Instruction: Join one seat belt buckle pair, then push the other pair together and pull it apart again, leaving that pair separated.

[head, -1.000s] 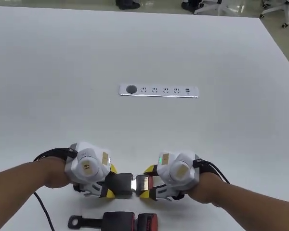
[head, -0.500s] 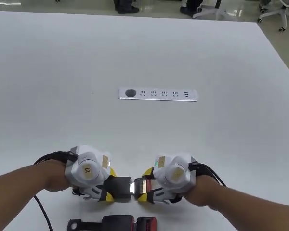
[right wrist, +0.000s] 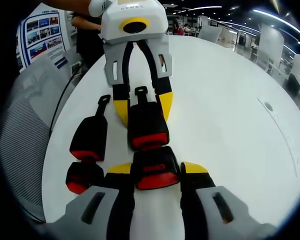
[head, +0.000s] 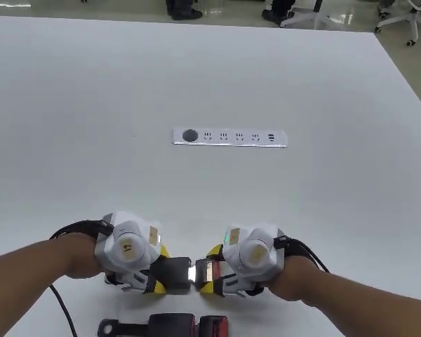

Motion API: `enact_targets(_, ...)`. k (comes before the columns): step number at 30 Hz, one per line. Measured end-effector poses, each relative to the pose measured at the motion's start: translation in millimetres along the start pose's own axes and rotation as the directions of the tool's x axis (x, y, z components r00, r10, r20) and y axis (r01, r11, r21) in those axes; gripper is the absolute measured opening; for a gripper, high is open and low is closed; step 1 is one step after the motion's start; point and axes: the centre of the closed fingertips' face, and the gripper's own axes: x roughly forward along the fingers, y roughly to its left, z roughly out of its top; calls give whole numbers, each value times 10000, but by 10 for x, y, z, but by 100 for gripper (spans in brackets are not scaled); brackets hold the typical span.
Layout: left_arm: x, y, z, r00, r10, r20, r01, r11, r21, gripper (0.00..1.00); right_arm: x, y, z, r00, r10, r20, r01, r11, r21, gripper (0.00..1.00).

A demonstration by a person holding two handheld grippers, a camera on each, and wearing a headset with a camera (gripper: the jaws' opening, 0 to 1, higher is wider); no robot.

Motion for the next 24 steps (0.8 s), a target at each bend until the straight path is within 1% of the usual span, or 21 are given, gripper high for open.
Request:
enact_targets(11, 9, 8, -2, 10000, 9, -11, -9, 10000, -23, 33, 13, 4, 6, 10000, -47, -29, 47, 10000, -64, 33)
enact_targets(17, 0, -2, 21, 10000, 40, 40, -40, 10000, -74, 34, 10, -5, 7, 10000, -83, -15, 82, 9999, -76, 33)
enact_targets(24, -5, -10, 33, 10000, 43, 49, -43, 10000, -53, 34, 2, 0, 8, 10000, 3, 54, -3, 9999, -123, 34)
